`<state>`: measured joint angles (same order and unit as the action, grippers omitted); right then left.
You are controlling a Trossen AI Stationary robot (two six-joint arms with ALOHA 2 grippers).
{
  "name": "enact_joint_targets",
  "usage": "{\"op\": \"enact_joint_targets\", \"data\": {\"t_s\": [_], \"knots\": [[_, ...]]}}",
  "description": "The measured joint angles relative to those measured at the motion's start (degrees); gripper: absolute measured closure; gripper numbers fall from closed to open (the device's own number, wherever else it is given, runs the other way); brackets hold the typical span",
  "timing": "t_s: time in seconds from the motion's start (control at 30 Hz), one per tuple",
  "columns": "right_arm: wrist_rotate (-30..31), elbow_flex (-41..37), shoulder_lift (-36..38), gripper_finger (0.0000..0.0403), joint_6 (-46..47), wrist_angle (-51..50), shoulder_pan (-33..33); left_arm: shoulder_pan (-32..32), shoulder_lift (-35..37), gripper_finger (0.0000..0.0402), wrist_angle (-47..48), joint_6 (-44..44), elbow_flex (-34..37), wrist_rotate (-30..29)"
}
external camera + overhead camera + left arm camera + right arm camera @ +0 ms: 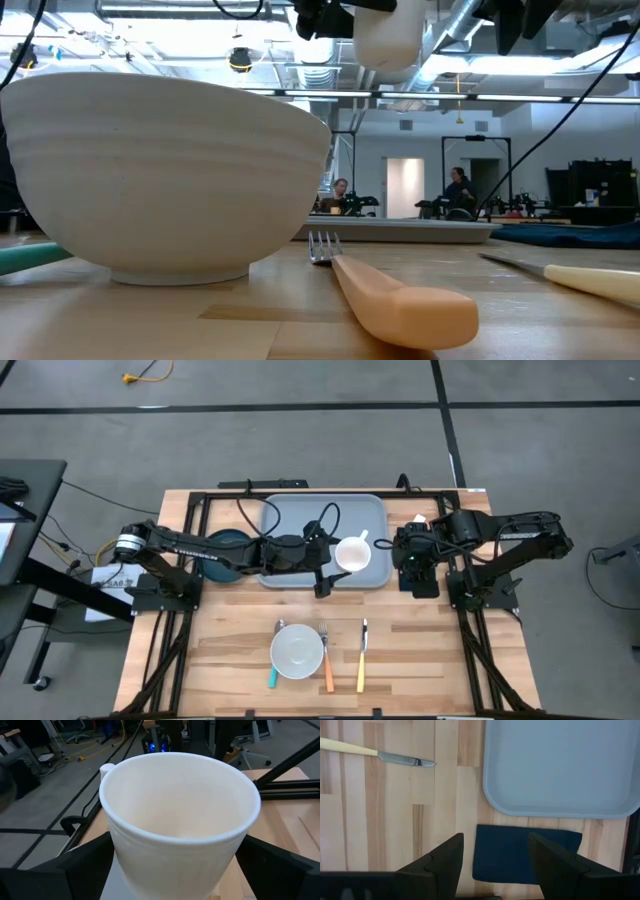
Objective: Set up tray
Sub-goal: Put the white mug on the gray serving tray
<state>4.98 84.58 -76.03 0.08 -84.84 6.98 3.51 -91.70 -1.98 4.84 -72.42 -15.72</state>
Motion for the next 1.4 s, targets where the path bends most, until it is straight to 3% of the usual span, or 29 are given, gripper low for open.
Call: {"op": "enact_joint_targets", "data": {"t_s": [0.47,0.57,0.73,0.83,0.97,1.13,1.27,1.4], "knots": [[0.00,0.00,-0.02,0.0192,-0.02,-0.08,0.00,0.02,5.03,0.0030,7.89,0.68,0.10,-2.64],[0.00,0.00,-0.02,0.0192,-0.02,-0.07,0.00,0.02,7.00,0.0030,11.12,1.97,0.10,-5.93],[0.00,0.00,-0.02,0.0191,-0.02,-0.02,0.00,-1.03,10.49,0.0030,18.66,5.57,0.10,-17.42],[0.00,0.00,-0.02,0.0191,-0.02,0.02,-0.02,-3.22,12.14,0.0030,21.23,6.35,0.10,-18.83],[0.00,0.00,-0.02,0.0193,-0.02,0.27,-0.02,-7.08,12.74,0.0030,23.42,6.16,0.10,-14.41],[0.00,0.00,-0.02,0.0192,-0.02,0.26,-0.02,-13.49,12.79,0.0030,21.83,5.77,2.35,-3.35],[0.00,0.00,-0.02,0.0191,-0.02,0.26,-0.02,-20.58,12.79,0.0030,17.35,5.18,8.68,7.71],[0.00,0.00,-0.02,0.0191,-0.03,0.26,-0.02,-28.96,12.77,0.0030,7.15,4.12,17.73,16.45]]}}
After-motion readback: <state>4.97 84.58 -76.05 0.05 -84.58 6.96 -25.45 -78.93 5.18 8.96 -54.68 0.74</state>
